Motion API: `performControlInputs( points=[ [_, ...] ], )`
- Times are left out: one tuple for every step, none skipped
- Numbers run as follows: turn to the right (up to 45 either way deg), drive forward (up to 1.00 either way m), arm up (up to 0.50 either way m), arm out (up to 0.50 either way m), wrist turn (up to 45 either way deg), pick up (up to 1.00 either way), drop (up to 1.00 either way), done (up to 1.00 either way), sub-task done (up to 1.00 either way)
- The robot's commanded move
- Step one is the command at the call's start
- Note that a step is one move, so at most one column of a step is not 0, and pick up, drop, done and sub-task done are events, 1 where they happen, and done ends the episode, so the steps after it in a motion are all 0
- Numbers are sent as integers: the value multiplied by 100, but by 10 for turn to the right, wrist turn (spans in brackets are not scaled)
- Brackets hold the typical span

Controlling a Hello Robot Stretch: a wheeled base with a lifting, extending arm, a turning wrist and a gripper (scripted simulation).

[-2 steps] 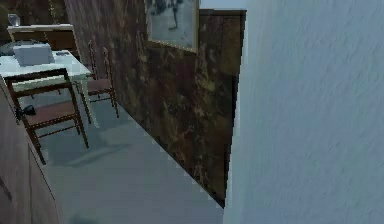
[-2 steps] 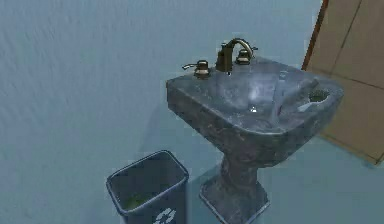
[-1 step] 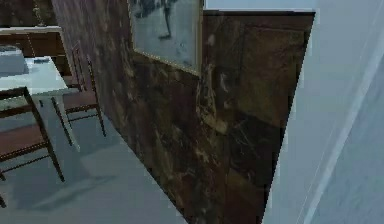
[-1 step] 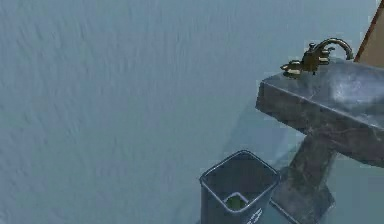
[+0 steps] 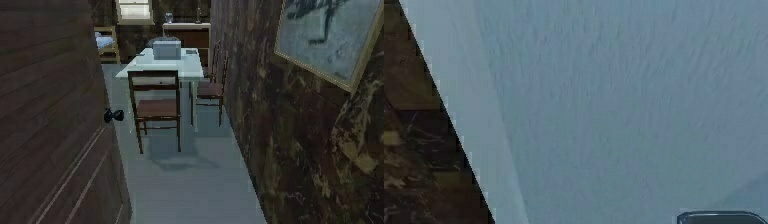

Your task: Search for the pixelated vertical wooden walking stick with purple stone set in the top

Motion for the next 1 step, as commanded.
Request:
performControlInputs(
  points=[
    [0,75,0,0,0,0,0,0,0]
  ],
)
